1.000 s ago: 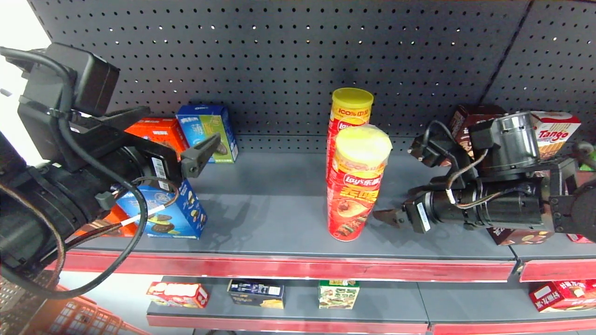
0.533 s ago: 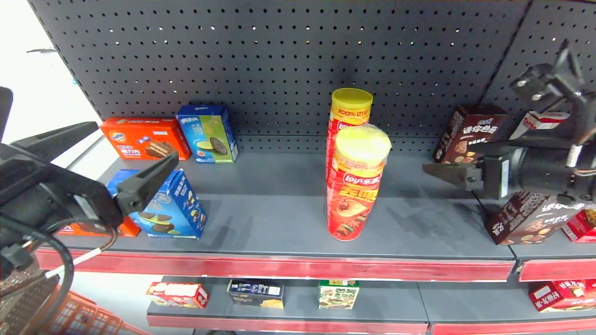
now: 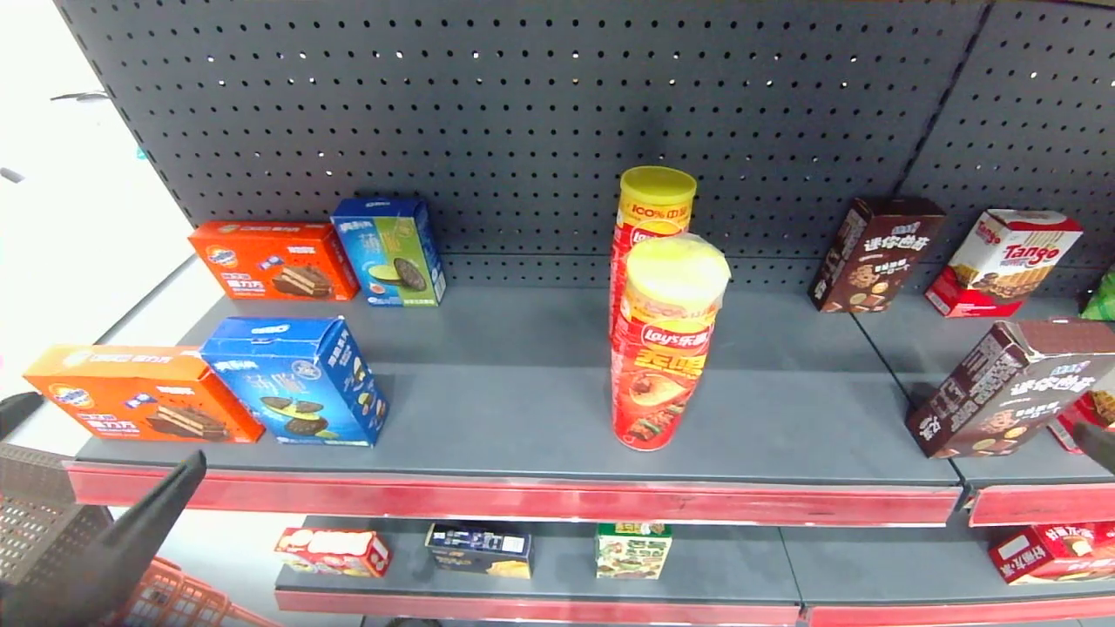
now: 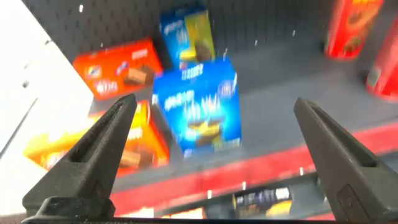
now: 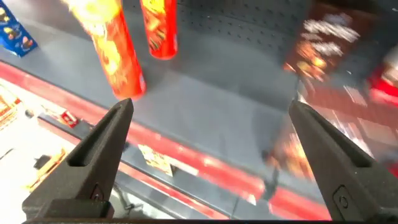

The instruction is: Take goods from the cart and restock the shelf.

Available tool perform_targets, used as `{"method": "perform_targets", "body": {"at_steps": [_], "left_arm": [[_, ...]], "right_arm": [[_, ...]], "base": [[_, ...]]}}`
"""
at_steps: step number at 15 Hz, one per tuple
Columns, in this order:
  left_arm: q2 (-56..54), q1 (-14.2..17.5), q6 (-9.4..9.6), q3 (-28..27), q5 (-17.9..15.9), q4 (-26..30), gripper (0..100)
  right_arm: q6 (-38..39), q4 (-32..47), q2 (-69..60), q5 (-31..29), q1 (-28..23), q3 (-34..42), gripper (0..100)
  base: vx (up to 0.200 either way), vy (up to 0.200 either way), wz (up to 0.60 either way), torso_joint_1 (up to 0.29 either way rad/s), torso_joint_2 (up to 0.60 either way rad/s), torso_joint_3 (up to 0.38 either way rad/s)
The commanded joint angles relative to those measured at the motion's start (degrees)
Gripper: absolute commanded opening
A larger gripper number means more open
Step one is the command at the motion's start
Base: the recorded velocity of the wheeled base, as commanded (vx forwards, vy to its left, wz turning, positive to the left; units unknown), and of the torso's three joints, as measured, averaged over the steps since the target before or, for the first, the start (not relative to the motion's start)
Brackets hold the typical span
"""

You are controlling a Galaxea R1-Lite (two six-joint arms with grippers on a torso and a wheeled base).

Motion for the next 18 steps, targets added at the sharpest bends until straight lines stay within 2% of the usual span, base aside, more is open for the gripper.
{"method": "perform_targets", "body": {"at_steps": [1,3,5,6,7,8,9,10,11,12,14,16,18], "left_arm": [[-4.7,0.0,0.25,6.1,0.2,0.0,100],[-5.5,0.0,0.42,10.3,0.2,0.5,100],[-9.0,0.0,-0.1,10.3,0.2,6.4,100],[-12.1,0.1,-0.28,10.3,0.2,11.1,100],[-19.4,0.5,-0.28,10.3,0.2,22.3,100],[-22.0,0.6,-0.28,10.3,0.2,26.1,100],[-27.1,0.7,-0.28,10.3,0.2,32.7,100],[-29.8,1.0,-0.28,10.3,0.3,35.6,100],[-32.7,2.5,-0.28,10.3,0.3,38.0,100],[-34.6,7.0,-1.51,10.3,0.1,38.0,100],[-34.7,11.6,-3.53,10.3,-0.1,38.0,100],[-37.7,16.7,-3.62,10.3,-0.2,38.1,100],[-38.9,19.0,-3.71,10.3,-1.2,38.2,100]], "right_arm": [[0.0,0.0,-15.7,-0.6,-1.5,9.8,100],[0.0,0.0,-22.2,-0.9,-4.3,17.1,100],[0.3,0.1,-26.0,-0.9,-6.8,22.1,100],[0.5,0.1,-27.2,-0.9,-8.2,24.3,100],[1.2,0.1,-29.2,-1.0,-11.4,27.8,100],[1.3,0.1,-29.8,-1.0,-13.2,29.2,100],[2.0,0.6,-31.8,-0.9,-17.1,31.9,100],[2.0,3.6,-33.5,-0.9,-19.1,31.9,100],[2.2,8.1,-35.7,-0.5,-21.5,31.1,100],[2.8,9.9,-36.5,-0.5,-26.1,30.1,100],[4.6,9.8,-36.2,-0.3,-26.9,30.1,100],[5.6,9.6,-36.2,-0.3,-26.9,30.3,100],[5.6,9.6,-36.3,-1.4,-26.9,30.5,100]], "base": [[0.0,0.0,0.0,0.0,0.0,0.0],[0.0,0.0,0.0,0.0,0.0,0.0],[0.0,0.0,0.0,0.0,0.0,0.0],[0.0,0.0,0.0,0.0,0.0,0.0],[0.0,0.0,0.0,0.0,0.0,0.0],[0.0,0.0,0.0,0.0,0.0,0.0],[0.0,0.0,0.0,0.0,0.0,0.0],[0.0,0.0,0.0,0.0,0.0,0.0],[0.0,0.0,0.0,0.0,0.0,0.0],[0.0,0.0,0.0,0.0,0.0,0.0],[0.0,0.0,0.0,0.0,0.0,0.0],[0.0,0.0,0.0,0.0,0.0,0.0],[0.0,0.0,0.0,0.0,0.0,0.0]]}}
